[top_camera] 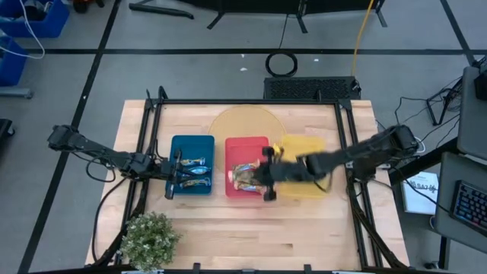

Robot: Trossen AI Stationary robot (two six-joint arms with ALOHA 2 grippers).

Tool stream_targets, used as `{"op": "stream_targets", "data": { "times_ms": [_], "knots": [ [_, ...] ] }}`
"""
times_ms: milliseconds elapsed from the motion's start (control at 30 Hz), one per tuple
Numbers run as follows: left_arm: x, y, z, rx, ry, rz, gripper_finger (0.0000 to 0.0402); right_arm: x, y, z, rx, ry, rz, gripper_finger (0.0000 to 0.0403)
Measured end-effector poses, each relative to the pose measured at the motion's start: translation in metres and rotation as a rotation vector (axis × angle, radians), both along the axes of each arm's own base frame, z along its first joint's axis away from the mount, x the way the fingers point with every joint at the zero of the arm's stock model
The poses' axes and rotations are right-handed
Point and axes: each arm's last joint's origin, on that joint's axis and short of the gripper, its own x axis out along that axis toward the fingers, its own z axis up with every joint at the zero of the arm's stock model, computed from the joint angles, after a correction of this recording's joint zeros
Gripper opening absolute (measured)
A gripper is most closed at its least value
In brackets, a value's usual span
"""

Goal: Pick and place Granola Bars by type
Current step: Put the yellow granola bar into pink bin, then return to Home Position

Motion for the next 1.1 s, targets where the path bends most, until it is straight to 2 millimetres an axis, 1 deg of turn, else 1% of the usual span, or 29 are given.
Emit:
{"op": "stream_targets", "data": {
  "times_ms": [67, 133, 200, 233, 300, 400, 500, 633, 800, 933, 1033, 1100],
  "knots": [
    [0.0, 0.0, 0.0, 0.003, -0.001, 0.0, 0.0047, 0.006, -0.027, -0.012, 0.055, 0.063, -0.01, 0.0044],
    [0.0, 0.0, 0.0, 0.004, 0.001, 0.0, 0.0047, 0.011, -0.05, -0.029, 0.082, 0.111, -0.051, 0.0045],
    [0.0, 0.0, 0.0, 0.004, 0.002, 0.0, 0.0047, 0.016, -0.067, -0.047, 0.086, 0.165, -0.087, 0.0043],
    [0.0, 0.0, 0.0, 0.005, 0.003, 0.0, 0.0047, 0.018, -0.072, -0.056, 0.092, 0.194, -0.081, 0.004],
    [0.0, 0.0, 0.0, 0.005, 0.004, 0.0, 0.0047, 0.023, -0.076, -0.071, 0.119, 0.241, -0.038, 0.0036],
    [0.0, 0.0, 0.0, 0.007, 0.003, 0.0, 0.0047, 0.027, -0.076, -0.09, 0.145, 0.294, -0.008, 0.0036],
    [0.0, 0.0, 0.0, 0.006, 0.001, 0.0, 0.0047, 0.029, -0.076, -0.102, 0.147, 0.327, -0.013, 0.0047],
    [0.0, 0.0, 0.0, 0.006, 0.0, 0.0, 0.0047, 0.03, -0.076, -0.104, 0.149, 0.33, -0.016, 0.0068],
    [0.0, 0.0, 0.0, 0.005, -0.001, 0.0, 0.0047, 0.028, -0.076, -0.091, 0.171, 0.289, -0.033, 0.01],
    [0.0, 0.0, 0.0, 0.006, -0.001, 0.0, 0.0047, 0.027, -0.074, -0.087, 0.165, 0.284, -0.031, 0.0127],
    [0.0, 0.0, 0.001, 0.043, -0.012, -0.003, 0.0046, 0.022, -0.074, -0.071, 0.168, 0.247, -0.049, 0.0136],
    [0.0, 0.0, 0.003, 0.046, -0.03, -0.003, 0.0043, 0.016, -0.073, -0.053, 0.191, 0.192, -0.056, 0.0133]
  ]
}}
